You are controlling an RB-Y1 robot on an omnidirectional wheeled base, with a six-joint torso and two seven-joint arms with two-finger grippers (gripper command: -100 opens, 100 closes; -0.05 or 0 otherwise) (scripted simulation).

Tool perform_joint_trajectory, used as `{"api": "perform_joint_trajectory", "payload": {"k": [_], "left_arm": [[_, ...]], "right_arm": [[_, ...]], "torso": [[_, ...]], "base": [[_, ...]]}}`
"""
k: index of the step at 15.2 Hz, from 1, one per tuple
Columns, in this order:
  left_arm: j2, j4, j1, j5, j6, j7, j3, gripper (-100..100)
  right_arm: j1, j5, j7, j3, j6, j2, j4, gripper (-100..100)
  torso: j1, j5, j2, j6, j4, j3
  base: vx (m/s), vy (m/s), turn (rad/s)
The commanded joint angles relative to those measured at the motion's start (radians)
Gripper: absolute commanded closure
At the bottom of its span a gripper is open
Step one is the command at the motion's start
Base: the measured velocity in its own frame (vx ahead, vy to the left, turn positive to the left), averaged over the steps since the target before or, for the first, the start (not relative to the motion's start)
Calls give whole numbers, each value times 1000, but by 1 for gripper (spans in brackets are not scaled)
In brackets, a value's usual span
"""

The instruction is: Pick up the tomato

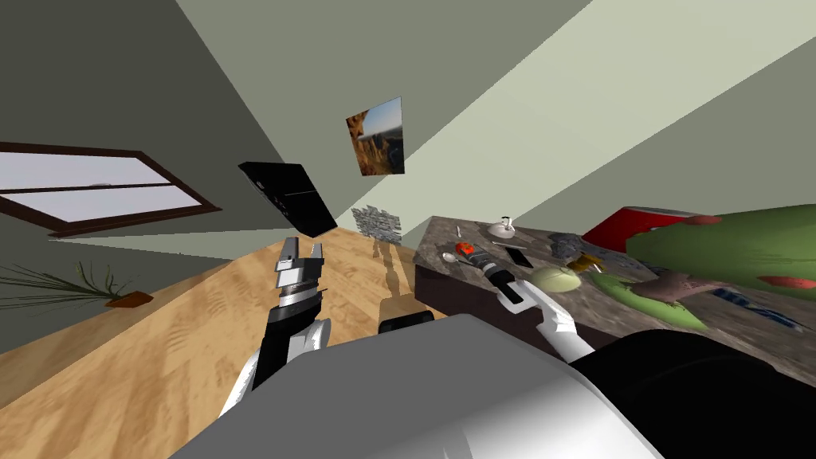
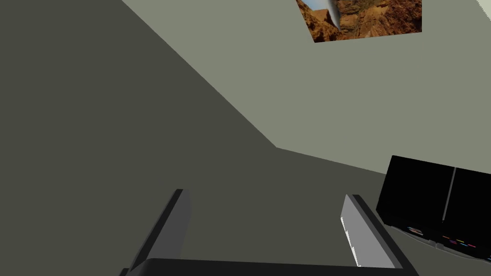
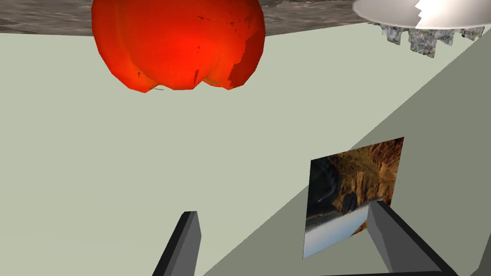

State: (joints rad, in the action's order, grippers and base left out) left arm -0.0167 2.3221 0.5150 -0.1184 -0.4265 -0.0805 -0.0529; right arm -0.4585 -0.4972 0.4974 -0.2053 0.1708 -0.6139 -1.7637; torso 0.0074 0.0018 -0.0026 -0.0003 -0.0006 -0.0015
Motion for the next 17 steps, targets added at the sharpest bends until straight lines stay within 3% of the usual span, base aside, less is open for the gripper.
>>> {"api": "perform_joint_trajectory", "payload": {"k": [1, 2, 7, 17], "left_arm": [[0, 0, 0, 0, 0, 0, 0, 0], [0, 0, 0, 0, 0, 0, 0, 0], [0, 0, 0, 0, 0, 0, 0, 0], [0, 0, 0, 0, 0, 0, 0, 0]], "right_arm": [[0, -43, 48, -13, -19, -27, 43, -100], [0, -43, 48, -13, -19, -27, 43, -100], [-1, -150, 152, -39, -73, -99, 144, -100], [-14, -300, 302, -61, -147, -180, 290, -100]], "torso": [[0, 0, 0, 0, 0, 0], [0, 0, 0, 0, 0, 0], [0, 0, 0, 0, 0, 0], [1, 0, 0, 0, 0, 0]], "base": [[38, 97, 94], [35, 86, 60], [45, 100, 111], [44, 90, 96]]}}
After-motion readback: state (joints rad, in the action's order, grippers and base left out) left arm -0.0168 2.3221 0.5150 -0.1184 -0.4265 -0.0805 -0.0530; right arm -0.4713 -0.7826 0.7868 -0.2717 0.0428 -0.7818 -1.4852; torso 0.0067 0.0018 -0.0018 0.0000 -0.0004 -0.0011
